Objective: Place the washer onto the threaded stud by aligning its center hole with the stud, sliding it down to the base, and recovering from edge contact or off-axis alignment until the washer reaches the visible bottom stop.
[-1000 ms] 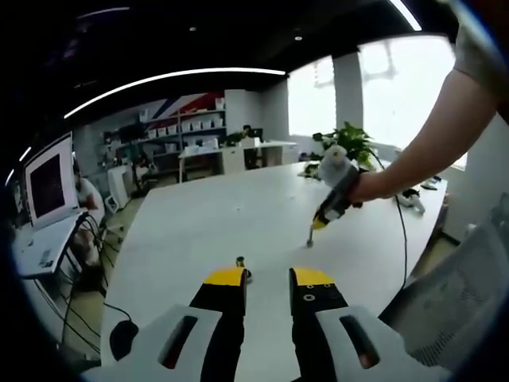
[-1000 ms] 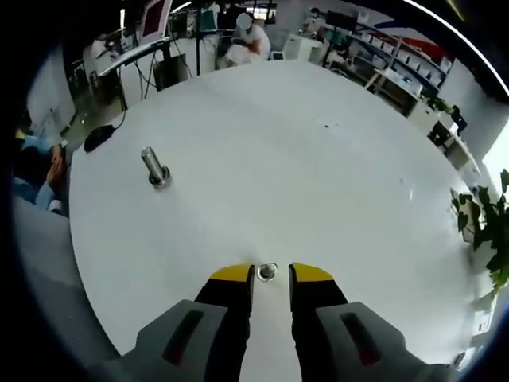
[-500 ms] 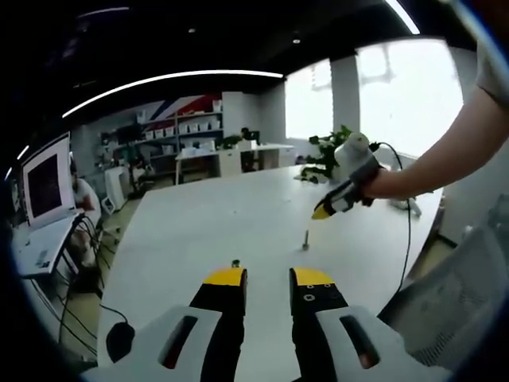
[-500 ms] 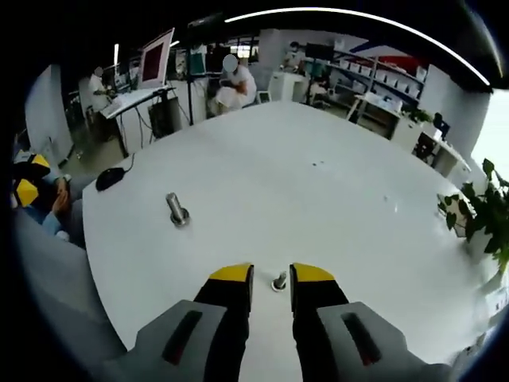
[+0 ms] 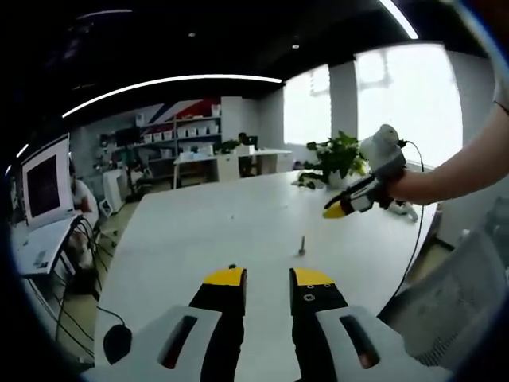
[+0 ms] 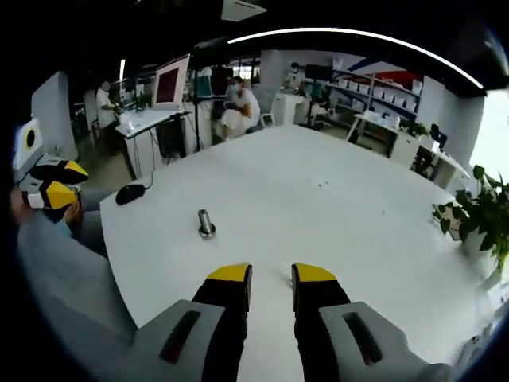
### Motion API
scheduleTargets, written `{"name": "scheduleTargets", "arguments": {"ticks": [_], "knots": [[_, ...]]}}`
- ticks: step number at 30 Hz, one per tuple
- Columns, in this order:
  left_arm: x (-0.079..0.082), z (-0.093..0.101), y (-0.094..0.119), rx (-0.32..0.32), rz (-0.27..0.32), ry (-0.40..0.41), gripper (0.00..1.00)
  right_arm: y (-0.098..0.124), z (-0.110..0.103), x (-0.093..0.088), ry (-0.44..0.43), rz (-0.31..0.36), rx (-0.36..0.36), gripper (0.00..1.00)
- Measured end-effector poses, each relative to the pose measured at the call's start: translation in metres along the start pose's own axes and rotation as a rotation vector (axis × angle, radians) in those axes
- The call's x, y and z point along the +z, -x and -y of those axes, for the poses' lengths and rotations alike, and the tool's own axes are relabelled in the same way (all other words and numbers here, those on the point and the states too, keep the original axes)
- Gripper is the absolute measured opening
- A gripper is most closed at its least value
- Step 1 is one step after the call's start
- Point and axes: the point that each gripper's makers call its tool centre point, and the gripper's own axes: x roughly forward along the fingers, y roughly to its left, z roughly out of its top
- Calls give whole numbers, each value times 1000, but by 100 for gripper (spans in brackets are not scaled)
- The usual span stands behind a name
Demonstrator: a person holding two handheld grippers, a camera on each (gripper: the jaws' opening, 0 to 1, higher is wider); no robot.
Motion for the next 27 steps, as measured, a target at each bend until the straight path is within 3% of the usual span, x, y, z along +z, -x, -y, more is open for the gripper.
{"name": "scheduleTargets", "arguments": {"ticks": [5,18,27], "knots": [[0,3,0,-13,2,0,20,19,0,-2,-57,40,-23,22],[0,8,-2,-38,-3,-5,20,67,-11,-4,-84,135,-70,22],[3,6,-1,-34,11,3,20,99,0,-9,-141,223,-159,26]]}}
